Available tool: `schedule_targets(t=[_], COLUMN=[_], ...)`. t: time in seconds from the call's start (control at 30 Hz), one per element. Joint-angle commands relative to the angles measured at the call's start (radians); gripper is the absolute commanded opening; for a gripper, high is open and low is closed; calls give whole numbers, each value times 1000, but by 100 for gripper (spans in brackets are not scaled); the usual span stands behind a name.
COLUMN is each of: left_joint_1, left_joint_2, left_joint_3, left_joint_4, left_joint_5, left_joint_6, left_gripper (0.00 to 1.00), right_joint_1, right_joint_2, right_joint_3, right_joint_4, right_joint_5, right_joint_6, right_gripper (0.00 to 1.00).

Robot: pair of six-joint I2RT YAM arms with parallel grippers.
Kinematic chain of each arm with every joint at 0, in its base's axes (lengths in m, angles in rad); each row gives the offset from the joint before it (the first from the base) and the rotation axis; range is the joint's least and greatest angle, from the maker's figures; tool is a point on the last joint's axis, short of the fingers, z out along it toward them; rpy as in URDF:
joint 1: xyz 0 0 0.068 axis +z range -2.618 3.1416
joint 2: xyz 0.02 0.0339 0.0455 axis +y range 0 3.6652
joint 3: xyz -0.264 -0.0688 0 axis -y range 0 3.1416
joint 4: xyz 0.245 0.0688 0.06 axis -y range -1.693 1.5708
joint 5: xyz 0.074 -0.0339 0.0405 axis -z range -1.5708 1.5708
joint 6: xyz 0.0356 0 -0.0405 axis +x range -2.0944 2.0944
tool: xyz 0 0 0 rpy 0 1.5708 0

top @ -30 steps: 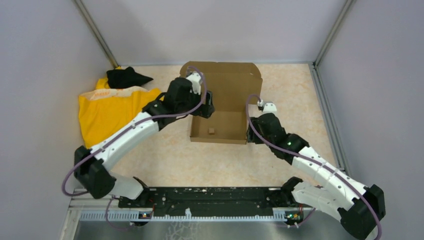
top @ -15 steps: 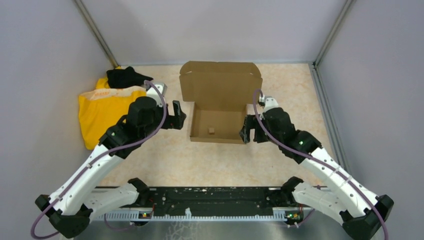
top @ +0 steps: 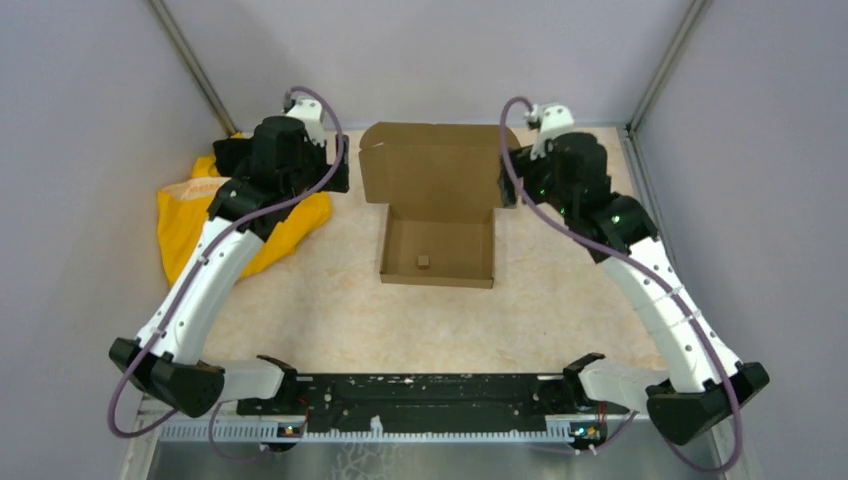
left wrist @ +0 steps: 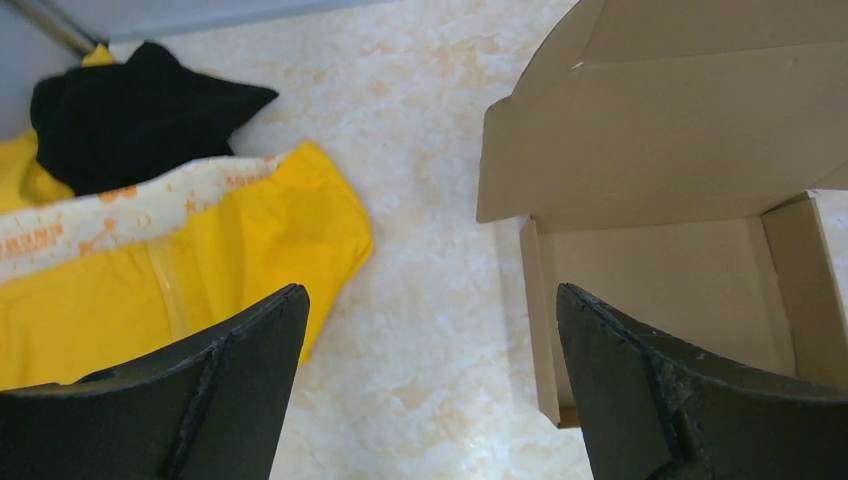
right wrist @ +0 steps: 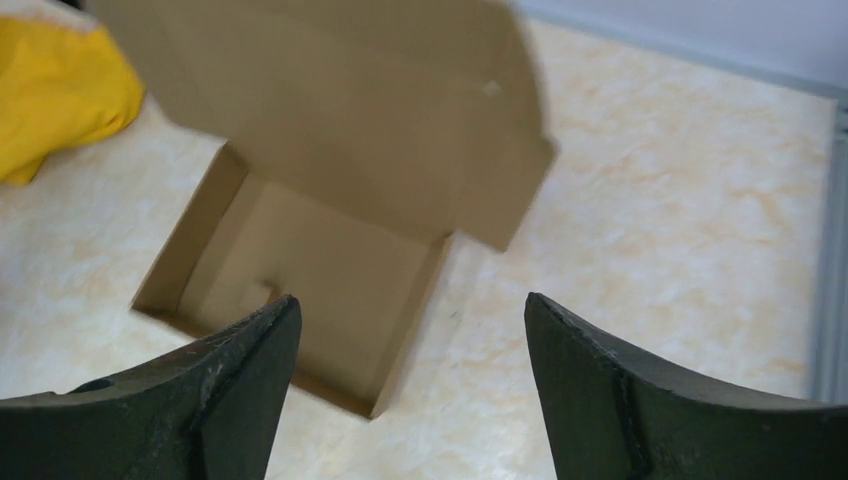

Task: Fold the paper box

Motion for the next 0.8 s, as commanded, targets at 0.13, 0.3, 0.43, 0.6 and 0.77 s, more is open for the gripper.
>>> schedule_targets(t=[0.13, 0.3, 0.43, 0.6, 0.77], left_joint_1=[14, 72, 117, 158, 167], left_joint_2=[160, 208, 256, 314, 362], left_joint_3=[142, 153, 177, 201, 199], left_joint_4=[47, 114, 121, 129, 141], left_joint_5=[171, 320, 346, 398, 414], left_joint_6=[312, 379, 405, 383, 393], left_gripper=[99, 99, 99, 97, 95], right_joint_1=[-441, -477, -487, -487, -487], right_joint_2=[251, 346, 394, 433, 460], right_joint_3=[255, 312, 305, 305, 306], right_joint_4=[6, -14, 23, 69, 78], right_joint_5=[-454, -558, -659, -641, -658], right_joint_6=[-190, -288, -321, -324, -347], right_gripper=[81, 79, 76, 74, 71])
